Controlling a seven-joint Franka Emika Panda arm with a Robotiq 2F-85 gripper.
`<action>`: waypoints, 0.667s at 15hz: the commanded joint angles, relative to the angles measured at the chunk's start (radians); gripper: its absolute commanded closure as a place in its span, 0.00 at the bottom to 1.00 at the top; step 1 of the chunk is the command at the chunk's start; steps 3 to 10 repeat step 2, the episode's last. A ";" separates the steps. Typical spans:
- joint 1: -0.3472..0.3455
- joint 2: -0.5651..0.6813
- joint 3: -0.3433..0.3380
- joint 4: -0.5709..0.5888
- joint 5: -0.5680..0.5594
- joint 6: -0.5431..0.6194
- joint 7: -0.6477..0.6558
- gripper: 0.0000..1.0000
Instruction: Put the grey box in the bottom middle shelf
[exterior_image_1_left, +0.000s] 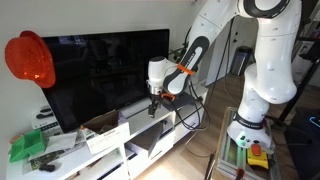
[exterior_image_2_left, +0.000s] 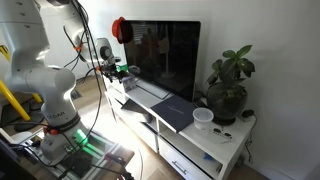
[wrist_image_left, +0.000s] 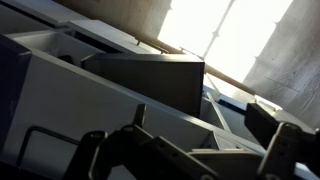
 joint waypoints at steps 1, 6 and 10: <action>-0.041 0.002 0.038 0.001 -0.016 -0.003 0.011 0.00; -0.040 0.003 0.038 0.001 -0.016 -0.003 0.010 0.00; -0.040 0.003 0.038 0.001 -0.016 -0.003 0.010 0.00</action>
